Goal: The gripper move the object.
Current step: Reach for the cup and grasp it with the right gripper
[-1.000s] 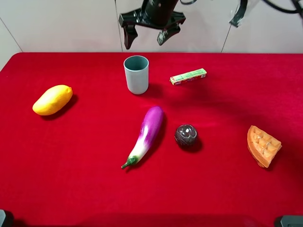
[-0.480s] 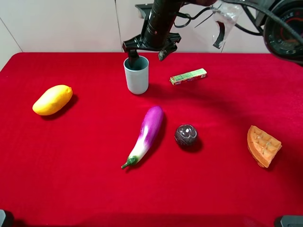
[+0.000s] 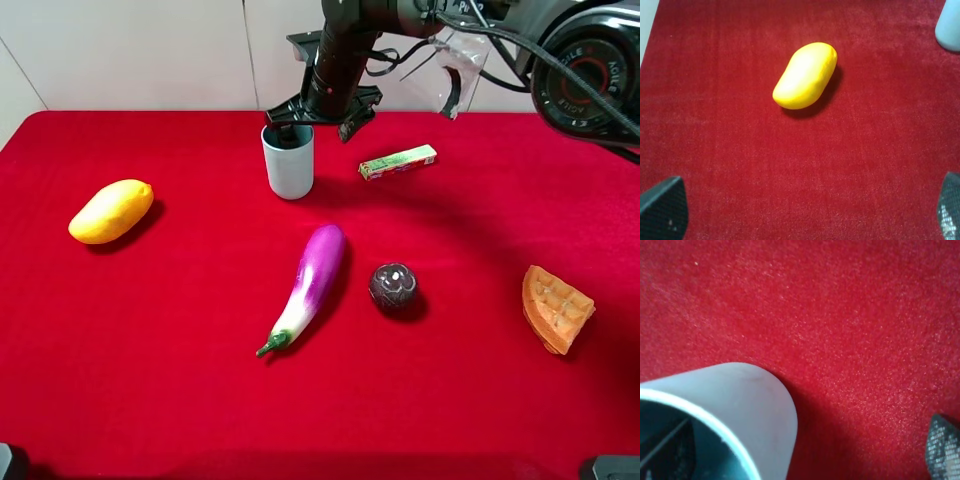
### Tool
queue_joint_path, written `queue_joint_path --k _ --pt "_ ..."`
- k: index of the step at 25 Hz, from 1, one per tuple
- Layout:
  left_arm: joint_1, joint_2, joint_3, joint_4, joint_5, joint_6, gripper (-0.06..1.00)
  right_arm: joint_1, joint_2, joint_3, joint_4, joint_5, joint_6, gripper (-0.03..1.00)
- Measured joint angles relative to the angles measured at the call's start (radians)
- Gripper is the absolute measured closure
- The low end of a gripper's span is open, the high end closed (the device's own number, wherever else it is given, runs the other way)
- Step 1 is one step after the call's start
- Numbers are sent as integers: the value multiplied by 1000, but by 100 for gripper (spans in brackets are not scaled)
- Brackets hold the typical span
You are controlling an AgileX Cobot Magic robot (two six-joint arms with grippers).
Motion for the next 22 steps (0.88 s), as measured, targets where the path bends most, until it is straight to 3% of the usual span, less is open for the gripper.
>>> queue_joint_path --k 12,22 --pt "0 0 0 0 0 0 -5 0 28 -1 0 -13 0 29" --pt "0 0 0 0 0 0 -5 0 28 -1 4 -15 0 60"
